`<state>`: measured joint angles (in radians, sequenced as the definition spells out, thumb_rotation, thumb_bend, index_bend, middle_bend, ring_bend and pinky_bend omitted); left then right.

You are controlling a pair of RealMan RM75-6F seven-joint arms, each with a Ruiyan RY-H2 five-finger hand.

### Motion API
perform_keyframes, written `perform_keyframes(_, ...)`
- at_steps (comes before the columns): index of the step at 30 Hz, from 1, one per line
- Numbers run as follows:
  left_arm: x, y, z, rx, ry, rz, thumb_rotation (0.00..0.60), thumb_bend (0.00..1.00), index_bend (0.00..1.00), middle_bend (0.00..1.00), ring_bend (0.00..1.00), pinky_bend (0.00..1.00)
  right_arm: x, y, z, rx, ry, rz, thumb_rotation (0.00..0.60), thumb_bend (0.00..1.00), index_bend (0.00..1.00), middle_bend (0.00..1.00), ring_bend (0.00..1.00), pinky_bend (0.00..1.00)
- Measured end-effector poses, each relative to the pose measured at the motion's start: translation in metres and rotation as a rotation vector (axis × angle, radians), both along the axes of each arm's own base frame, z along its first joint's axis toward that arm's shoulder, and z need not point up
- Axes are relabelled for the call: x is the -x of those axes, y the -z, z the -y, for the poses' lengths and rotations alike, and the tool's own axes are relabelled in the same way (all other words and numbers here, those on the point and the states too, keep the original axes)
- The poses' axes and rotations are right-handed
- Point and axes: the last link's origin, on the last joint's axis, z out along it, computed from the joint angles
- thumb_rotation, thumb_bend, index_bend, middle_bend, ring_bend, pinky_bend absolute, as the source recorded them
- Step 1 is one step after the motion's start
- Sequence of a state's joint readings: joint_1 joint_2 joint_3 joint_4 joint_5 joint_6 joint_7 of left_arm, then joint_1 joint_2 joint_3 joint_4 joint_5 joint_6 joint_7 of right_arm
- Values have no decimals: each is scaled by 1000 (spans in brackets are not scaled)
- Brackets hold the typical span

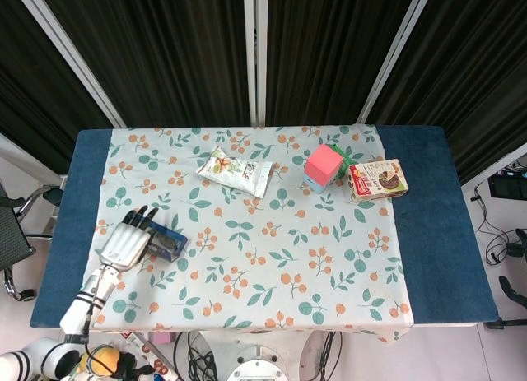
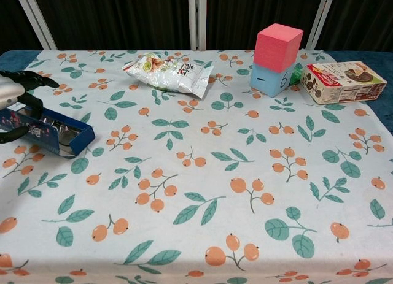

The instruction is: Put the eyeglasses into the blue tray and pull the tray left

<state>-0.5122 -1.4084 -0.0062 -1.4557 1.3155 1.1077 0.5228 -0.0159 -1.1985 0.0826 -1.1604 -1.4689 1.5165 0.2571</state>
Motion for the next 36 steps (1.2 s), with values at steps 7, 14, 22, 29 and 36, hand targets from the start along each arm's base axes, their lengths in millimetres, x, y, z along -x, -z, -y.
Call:
perform_keyframes(7, -23, -1, -29, 4, 9, -43, 600, 460, 762, 54, 39, 166, 5, 1, 0, -1, 18, 5, 600, 195, 0, 0, 0, 0)
perform_keyframes(14, -28, 8, -45, 26, -9, -87, 600, 460, 754, 54, 39, 166, 8, 1, 1, -2, 24, 7, 600, 195, 0, 0, 0, 0)
perform_keyframes(22, -33, 18, -60, 25, -19, -123, 600, 457, 459, 42, 39, 166, 11, 1, 1, 2, 28, 11, 600, 195, 0, 0, 0, 0)
perform_keyframes(29, -38, 19, -65, -32, -7, -61, 600, 367, 0, 0, 39, 165, 12, 0, 1, 12, 26, 13, 600, 196, 0, 0, 0, 0)
perform_keyframes(36, -35, 16, -67, -131, 17, 42, 600, 251, 0, 0, 39, 165, 10, -1, 1, 18, 13, 15, 600, 196, 0, 0, 0, 0)
